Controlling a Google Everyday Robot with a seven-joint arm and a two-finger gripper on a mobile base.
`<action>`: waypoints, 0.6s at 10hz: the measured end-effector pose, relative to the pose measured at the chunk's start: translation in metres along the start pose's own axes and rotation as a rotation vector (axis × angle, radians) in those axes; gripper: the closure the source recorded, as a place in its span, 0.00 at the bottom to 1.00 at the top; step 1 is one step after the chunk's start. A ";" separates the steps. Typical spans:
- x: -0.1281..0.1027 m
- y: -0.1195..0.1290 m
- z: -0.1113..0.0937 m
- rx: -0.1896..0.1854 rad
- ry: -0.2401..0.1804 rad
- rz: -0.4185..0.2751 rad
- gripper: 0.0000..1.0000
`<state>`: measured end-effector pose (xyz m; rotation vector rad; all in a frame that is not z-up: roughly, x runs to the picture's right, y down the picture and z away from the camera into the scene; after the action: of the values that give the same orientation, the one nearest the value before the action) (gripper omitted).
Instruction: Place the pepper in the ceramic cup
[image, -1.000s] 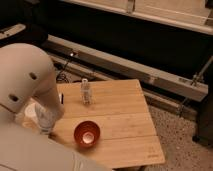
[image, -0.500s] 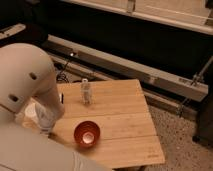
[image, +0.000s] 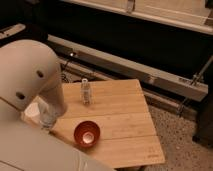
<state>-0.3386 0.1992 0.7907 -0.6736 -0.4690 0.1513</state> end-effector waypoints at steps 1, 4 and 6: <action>0.000 -0.011 -0.012 0.025 -0.013 0.010 1.00; 0.003 -0.038 -0.047 0.097 -0.036 0.005 1.00; 0.008 -0.043 -0.074 0.114 -0.031 -0.076 1.00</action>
<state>-0.2981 0.1265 0.7705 -0.5418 -0.5112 0.1158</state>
